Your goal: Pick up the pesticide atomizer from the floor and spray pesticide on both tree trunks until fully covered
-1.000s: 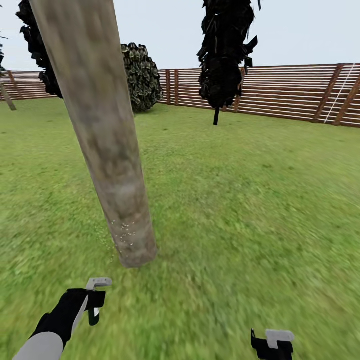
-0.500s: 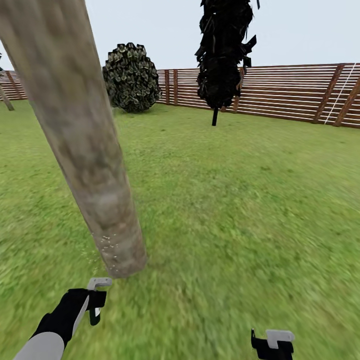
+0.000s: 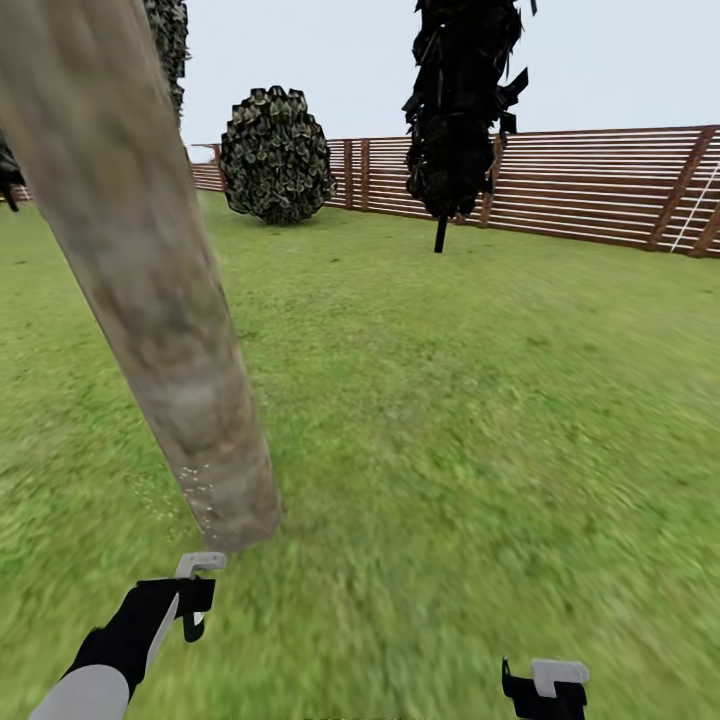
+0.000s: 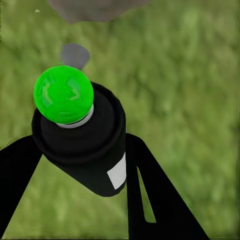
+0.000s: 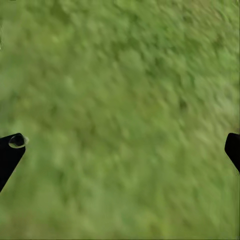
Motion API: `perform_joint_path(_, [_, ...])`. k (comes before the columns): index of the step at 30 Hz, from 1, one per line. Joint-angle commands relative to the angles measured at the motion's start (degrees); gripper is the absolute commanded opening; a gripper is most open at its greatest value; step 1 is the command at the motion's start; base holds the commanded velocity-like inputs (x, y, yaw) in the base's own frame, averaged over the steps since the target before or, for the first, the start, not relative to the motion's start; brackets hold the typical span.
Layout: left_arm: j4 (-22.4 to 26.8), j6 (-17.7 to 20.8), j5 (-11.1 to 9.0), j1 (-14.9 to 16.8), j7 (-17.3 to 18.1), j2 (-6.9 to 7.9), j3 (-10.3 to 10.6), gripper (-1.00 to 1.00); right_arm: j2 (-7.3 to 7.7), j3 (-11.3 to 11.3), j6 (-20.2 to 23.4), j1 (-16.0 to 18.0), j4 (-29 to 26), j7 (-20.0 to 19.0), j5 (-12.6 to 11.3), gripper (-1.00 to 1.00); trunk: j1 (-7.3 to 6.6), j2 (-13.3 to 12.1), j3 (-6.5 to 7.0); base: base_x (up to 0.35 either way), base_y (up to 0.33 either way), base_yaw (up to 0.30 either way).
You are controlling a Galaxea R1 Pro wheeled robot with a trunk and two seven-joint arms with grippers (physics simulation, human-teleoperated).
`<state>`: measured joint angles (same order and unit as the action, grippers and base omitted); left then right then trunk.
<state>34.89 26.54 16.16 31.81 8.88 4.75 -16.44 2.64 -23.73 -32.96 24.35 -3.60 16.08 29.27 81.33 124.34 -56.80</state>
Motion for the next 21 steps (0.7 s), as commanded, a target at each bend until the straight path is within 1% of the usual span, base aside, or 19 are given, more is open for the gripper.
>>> perform_joint_path(1, [0.00, 0.00, 0.01, 0.00, 0.00, 0.00, 0.00, -1.00, 0.00, 0.00, 0.00, 0.00, 0.00, 0.00, 0.00, 1.00, 0.00, 0.00, 0.00, -0.028, -0.273, 0.272])
perform_joint_path(13, [-0.02, -0.72, -0.11, 0.00, 0.00, 0.00, -0.17, -1.00, 0.00, 0.00, 0.00, 0.00, 0.00, 0.00, 0.00, 1.00, 0.00, 0.00, 0.00, -0.002, -0.273, 0.270])
perform_joint_path(14, [-0.04, -1.20, -0.13, 0.00, 0.00, 0.00, -0.17, -1.00, 0.00, 0.00, 0.00, 0.00, 0.00, 0.00, 0.00, 1.00, 0.00, 0.00, 0.00, 0.000, -0.274, 0.132])
perform_joint_path(16, [-0.56, -3.32, -0.14, 0.00, 0.00, 0.00, -0.17, -1.00, 0.00, 0.00, 0.00, -0.01, 0.00, 0.00, 0.00, 1.00, 0.00, 0.00, 0.00, 0.000, -0.274, 0.055])
perform_joint_path(17, [-1.63, -4.86, -0.10, 0.00, 0.00, 0.00, -0.23, -1.00, 0.00, 0.00, 0.00, 0.00, 0.00, 0.00, 0.00, 1.00, 0.00, 0.00, 0.00, 0.000, -0.274, 0.014])
perform_joint_path(21, [-2.24, -5.57, -0.08, 0.00, 0.00, 0.00, -0.28, -1.00, 0.00, 0.00, 0.00, 0.00, 0.00, 0.00, 0.00, 1.00, 0.00, 0.00, 0.00, 0.000, -0.274, 0.004])
